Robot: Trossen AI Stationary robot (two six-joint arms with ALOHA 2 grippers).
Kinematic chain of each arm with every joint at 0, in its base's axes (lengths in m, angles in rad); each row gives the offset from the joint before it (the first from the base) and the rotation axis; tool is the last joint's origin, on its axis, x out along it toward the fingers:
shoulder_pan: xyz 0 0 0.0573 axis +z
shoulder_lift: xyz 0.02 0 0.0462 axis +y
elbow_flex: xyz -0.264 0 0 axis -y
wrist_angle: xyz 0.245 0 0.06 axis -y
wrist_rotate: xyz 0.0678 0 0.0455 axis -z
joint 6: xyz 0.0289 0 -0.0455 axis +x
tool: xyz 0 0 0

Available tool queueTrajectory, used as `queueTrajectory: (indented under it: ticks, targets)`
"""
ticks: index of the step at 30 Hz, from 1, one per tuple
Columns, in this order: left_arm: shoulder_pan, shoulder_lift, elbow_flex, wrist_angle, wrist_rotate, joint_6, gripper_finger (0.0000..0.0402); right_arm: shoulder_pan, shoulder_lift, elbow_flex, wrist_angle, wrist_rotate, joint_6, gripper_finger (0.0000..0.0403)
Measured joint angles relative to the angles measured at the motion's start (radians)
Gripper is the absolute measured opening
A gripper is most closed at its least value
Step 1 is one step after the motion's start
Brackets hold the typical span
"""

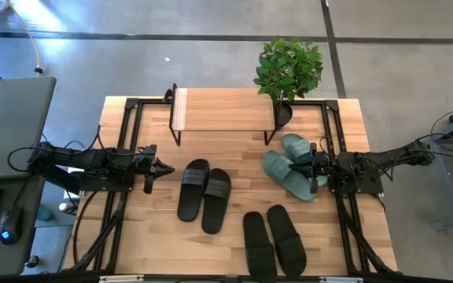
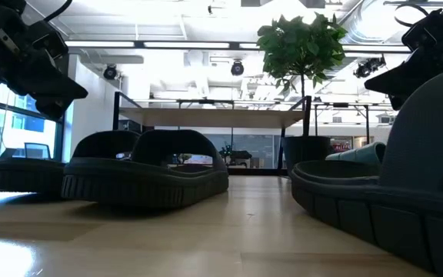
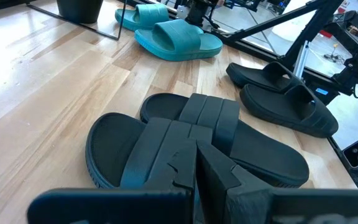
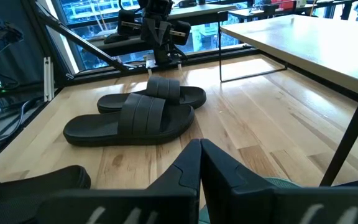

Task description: Pick and place slides into the shelf

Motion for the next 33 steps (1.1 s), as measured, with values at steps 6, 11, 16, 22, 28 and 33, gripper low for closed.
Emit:
queueTrajectory:
  ticks: [6, 11, 16, 22, 28, 33]
  targets:
    - [0.0, 0.0, 0.0, 0.006, 0.0, -0.001, 0.0001, 0.0, 0.0, 0.0, 0.0, 0.0, 0.001, 0.0]
    - [0.0, 0.0, 0.0, 0.005, 0.0, -0.055, 0.0001, 0.0, 0.0, 0.0, 0.0, 0.0, 0.001, 0.0]
    - [0.0, 0.0, 0.0, 0.006, 0.001, -0.32, 0.0001, 0.0, 0.0, 0.0, 0.0, 0.0, 0.001, 0.0]
    - [0.0, 0.0, 0.0, 0.021, 0.005, -0.706, 0.0001, 0.0, 0.0, 0.0, 0.002, 0.022, -0.003, 0.0]
    - [0.0, 0.0, 0.0, 0.202, 0.035, -0.828, 0.0001, 0.0, 0.0, 0.0, 0.002, 0.021, -0.019, 0.0]
    - [0.0, 0.0, 0.0, 0.583, 0.036, -0.691, 0.0001, 0.0, 0.0, -0.002, 0.018, 0.019, -0.007, 0.0]
